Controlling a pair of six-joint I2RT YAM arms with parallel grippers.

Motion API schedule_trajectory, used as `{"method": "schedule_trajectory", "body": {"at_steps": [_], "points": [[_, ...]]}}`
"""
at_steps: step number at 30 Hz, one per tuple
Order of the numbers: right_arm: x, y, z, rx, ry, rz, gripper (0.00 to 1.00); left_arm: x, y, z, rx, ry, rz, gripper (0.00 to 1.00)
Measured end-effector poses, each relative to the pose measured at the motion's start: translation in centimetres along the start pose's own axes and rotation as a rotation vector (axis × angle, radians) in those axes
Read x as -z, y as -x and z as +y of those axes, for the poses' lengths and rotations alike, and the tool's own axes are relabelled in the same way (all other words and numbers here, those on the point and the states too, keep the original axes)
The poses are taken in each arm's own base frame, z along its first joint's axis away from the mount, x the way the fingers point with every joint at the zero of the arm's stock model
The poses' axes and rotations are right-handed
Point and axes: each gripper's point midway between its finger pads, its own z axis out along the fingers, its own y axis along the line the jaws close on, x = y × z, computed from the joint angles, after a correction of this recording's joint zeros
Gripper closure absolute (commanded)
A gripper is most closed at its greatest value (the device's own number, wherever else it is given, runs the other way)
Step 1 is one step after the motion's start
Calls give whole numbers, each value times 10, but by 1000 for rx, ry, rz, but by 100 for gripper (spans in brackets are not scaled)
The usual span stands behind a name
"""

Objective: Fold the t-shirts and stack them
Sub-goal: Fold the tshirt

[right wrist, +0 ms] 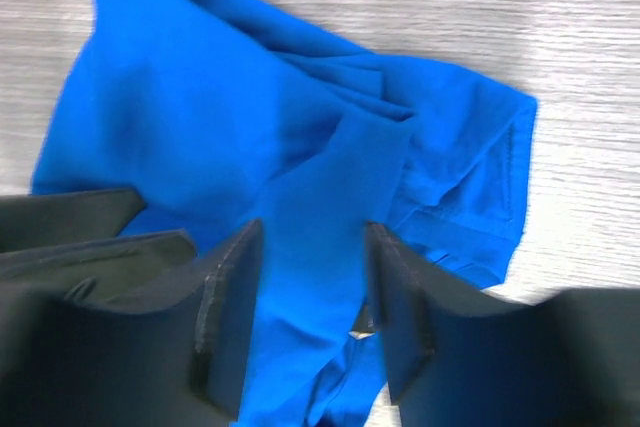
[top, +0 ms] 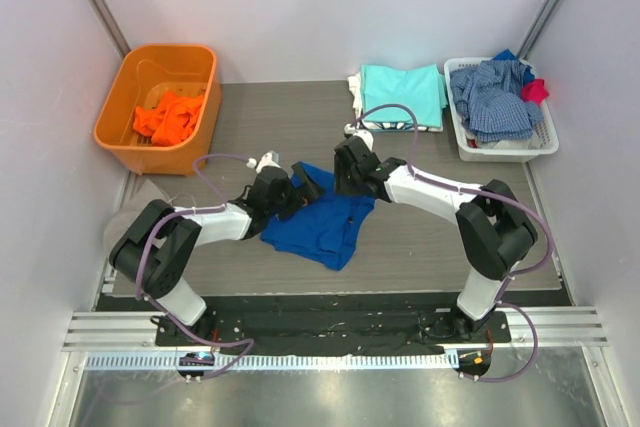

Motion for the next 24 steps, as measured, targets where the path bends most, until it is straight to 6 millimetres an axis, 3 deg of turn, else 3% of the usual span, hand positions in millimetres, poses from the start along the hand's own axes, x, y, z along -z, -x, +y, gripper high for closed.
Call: {"method": "schedule_trajectory", "body": {"at_steps": [3,9,17,24], "points": [[-3,1,-5,-8,-19,-4,67,0,0,0,4,0,-1,0],[-5,0,-16,-15,-51,-8,68,0,0,0,10,-1,-4,0],[-8,-54,-51,10,-130,99,69,0,-1,-1,15,-9,-1,0],[23,-66,-71,11,-165,101,68,-1,-4,-4,18,-18,7,0]]}}
